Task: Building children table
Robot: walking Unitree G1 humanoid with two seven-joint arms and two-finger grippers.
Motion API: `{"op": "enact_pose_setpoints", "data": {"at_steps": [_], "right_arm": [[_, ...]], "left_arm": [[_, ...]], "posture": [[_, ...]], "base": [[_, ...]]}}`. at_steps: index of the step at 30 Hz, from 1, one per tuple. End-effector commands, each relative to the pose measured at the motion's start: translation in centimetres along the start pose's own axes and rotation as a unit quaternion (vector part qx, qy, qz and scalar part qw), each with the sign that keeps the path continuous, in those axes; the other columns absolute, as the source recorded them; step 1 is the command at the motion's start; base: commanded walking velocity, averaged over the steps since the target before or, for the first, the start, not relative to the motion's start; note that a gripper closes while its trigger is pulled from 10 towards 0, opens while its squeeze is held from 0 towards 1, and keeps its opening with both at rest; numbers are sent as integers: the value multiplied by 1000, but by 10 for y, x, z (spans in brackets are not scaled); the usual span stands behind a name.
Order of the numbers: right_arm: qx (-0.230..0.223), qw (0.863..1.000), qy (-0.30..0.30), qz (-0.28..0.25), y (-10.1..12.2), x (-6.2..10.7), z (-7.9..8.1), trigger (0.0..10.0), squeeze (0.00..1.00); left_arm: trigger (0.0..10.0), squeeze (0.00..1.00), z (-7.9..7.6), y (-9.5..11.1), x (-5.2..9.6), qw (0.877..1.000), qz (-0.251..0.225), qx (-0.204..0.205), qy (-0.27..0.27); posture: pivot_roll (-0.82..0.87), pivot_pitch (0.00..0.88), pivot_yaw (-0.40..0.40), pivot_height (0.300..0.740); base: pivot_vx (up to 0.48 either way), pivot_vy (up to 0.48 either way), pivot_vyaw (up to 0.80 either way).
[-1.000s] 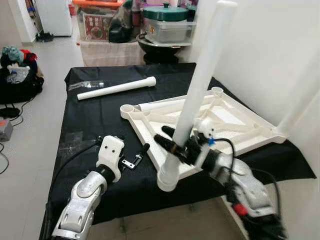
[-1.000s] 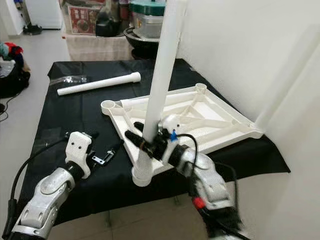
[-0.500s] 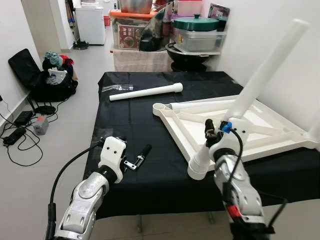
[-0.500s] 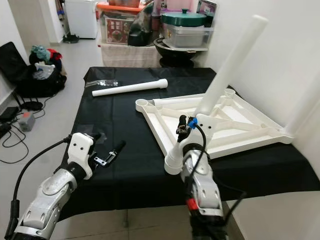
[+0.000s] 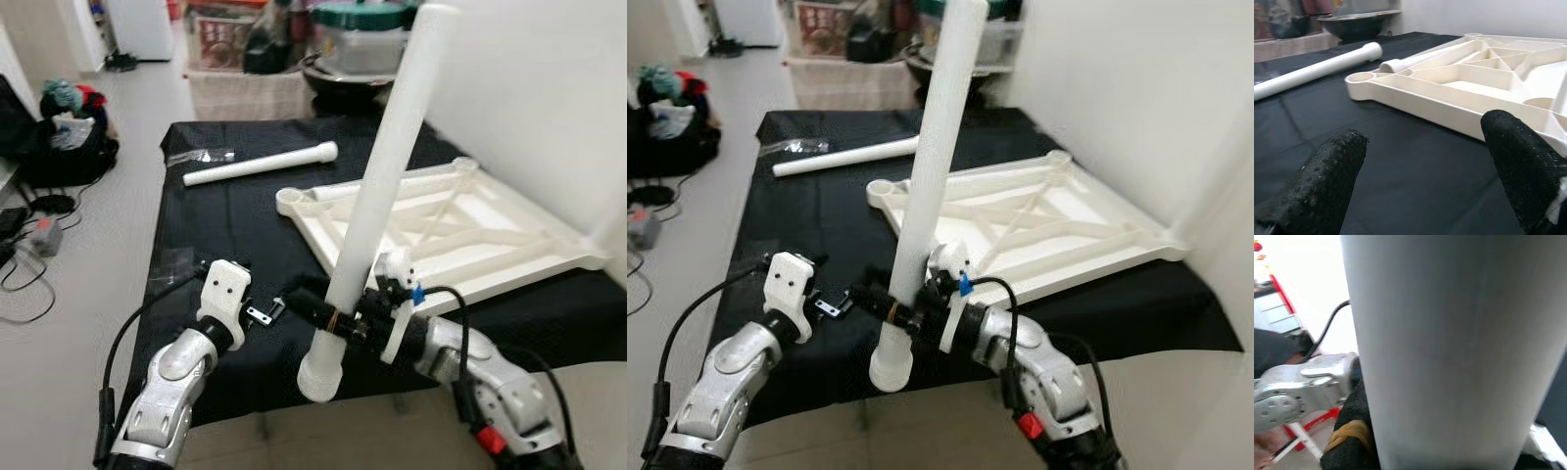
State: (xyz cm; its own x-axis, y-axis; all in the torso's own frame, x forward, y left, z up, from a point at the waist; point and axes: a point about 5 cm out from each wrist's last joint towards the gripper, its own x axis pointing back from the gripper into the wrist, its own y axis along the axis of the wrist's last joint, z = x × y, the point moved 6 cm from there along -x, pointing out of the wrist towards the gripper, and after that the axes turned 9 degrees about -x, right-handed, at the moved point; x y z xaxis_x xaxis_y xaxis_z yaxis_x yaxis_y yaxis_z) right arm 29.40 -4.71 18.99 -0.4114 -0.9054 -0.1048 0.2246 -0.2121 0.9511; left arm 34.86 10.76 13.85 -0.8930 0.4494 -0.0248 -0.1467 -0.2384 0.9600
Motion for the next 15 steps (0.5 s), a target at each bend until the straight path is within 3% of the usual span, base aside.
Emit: {"op": "enact_pose_setpoints", "data": {"at_steps": [1,9,12,13,14,15], "right_arm": [[-4,999,32,3,-1,-7,8,10000,0],[-15,999,31,-5,-6,-11,5,10000,0],[-16,999,7,-30,3,-8,-6,10000,0],[-16,987,-138,-82,20,-4,-55,10000,0],[-16,987,-138,-82,20,-4,-55,10000,0],[-34,962,-241,-122,31,7,-88,10000,0]], "left_arm": [[10000,0,0,-4,2,1000,7,-6,-2],[10000,0,0,-5,4,1000,9,-5,1],[10000,0,0,-7,4,1000,11,-6,0],[10000,0,0,-6,3,1000,10,-5,-1],[10000,0,0,-6,3,1000,10,-5,-1],[10000,0,-1,-5,2,1000,9,-5,-1]], "posture": [[38,0,-98,740],[38,0,-98,740],[32,0,-96,740],[32,0,-97,740],[32,0,-97,740],[33,0,-96,740]], "base": [[0,0,0],[0,0,0],[0,0,0],[0,0,0],[0,0,0],[0,0,0]]}}
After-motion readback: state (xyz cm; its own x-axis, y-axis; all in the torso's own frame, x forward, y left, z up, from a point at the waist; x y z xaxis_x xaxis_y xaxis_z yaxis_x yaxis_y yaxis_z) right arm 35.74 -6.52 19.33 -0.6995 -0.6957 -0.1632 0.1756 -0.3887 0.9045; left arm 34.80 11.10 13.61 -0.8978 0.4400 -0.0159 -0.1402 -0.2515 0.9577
